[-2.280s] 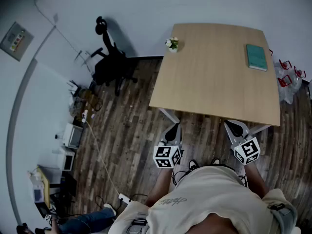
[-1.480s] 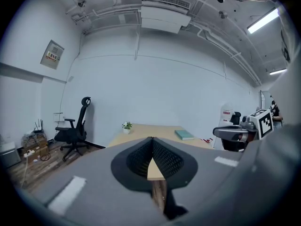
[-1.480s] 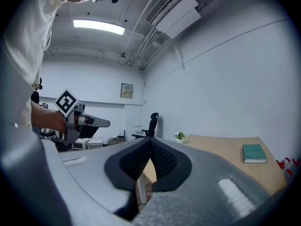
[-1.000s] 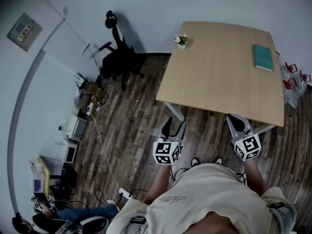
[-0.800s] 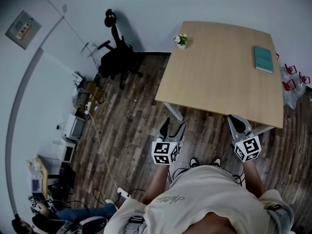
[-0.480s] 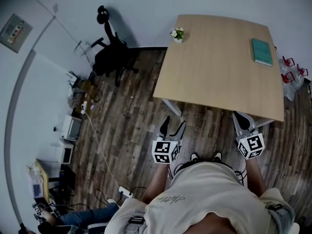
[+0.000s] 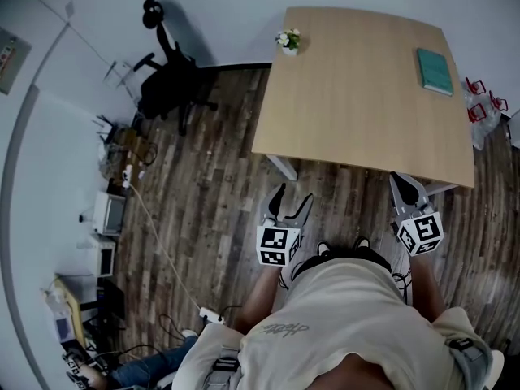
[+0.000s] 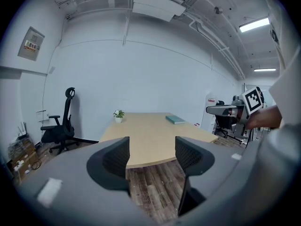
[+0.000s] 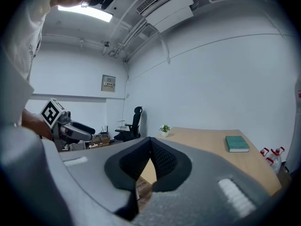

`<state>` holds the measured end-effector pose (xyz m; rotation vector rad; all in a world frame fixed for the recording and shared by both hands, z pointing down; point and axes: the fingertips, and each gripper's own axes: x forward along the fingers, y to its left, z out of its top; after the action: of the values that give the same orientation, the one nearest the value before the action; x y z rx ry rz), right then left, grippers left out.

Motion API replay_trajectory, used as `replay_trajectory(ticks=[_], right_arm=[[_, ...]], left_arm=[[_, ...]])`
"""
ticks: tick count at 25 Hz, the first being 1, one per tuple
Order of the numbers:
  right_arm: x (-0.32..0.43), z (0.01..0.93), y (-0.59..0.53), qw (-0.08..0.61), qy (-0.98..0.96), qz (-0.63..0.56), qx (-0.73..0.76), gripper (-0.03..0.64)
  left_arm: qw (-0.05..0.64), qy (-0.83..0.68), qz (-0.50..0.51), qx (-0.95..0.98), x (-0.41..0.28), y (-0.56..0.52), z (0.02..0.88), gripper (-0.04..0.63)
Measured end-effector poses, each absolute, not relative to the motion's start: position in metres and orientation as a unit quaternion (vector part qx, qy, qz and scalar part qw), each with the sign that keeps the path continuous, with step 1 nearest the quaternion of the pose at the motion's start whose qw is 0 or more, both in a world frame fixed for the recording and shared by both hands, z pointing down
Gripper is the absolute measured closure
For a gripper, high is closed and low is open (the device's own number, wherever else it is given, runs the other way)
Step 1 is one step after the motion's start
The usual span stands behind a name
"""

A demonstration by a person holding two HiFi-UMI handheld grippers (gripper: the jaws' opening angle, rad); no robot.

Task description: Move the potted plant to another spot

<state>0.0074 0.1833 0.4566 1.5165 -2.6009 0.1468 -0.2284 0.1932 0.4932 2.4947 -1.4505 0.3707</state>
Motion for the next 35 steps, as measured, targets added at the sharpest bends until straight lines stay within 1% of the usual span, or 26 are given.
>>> replay_trajectory(ticks=[3, 6, 11, 15, 19, 24, 29, 30, 32, 34, 35], right_arm=[[-0.015, 0.457, 0.186, 0.066, -0.866, 0.045, 0.493, 0.614], [-0.031, 0.462, 0.192, 0.09, -0.872, 0.036, 0.48, 0.614], [-0.037, 0.478, 0.197, 0.119, -0.877, 0.041, 0.464, 0.614], [-0.025, 0.483, 0.18, 0.115, -0.877, 0.052, 0.463, 0.614], [-0.009, 0.489, 0.142, 0.092, -0.876, 0.073, 0.469, 0.614], [-0.009, 0.474, 0.095, 0.074, -0.884, 0.043, 0.46, 0.614], [0.028, 0.481, 0.052, 0.069, -0.882, 0.042, 0.464, 0.614], [0.038, 0.484, 0.044, 0.074, -0.879, 0.039, 0.469, 0.614], [0.051, 0.487, 0.031, 0.105, -0.874, -0.003, 0.475, 0.614], [0.053, 0.491, 0.021, 0.135, -0.875, -0.04, 0.464, 0.614], [0.053, 0.494, 0.016, 0.134, -0.879, -0.036, 0.456, 0.614]], left_arm=[[0.124, -0.485, 0.133, 0.855, -0.233, 0.191, 0.504, 0.272], [0.131, -0.473, 0.138, 0.86, -0.23, 0.19, 0.51, 0.27], [0.143, -0.471, 0.148, 0.858, -0.228, 0.186, 0.523, 0.272], [0.155, -0.476, 0.153, 0.852, -0.221, 0.171, 0.528, 0.272], [0.16, -0.486, 0.153, 0.845, -0.214, 0.145, 0.525, 0.272], [0.147, -0.5, 0.165, 0.837, -0.215, 0.103, 0.51, 0.275], [0.125, -0.489, 0.175, 0.846, -0.171, 0.059, 0.499, 0.285], [0.119, -0.487, 0.175, 0.847, -0.161, 0.05, 0.494, 0.287], [0.112, -0.489, 0.171, 0.848, -0.149, 0.034, 0.485, 0.299], [0.116, -0.495, 0.162, 0.845, -0.146, 0.021, 0.479, 0.307], [0.123, -0.499, 0.158, 0.843, -0.146, 0.015, 0.478, 0.307]])
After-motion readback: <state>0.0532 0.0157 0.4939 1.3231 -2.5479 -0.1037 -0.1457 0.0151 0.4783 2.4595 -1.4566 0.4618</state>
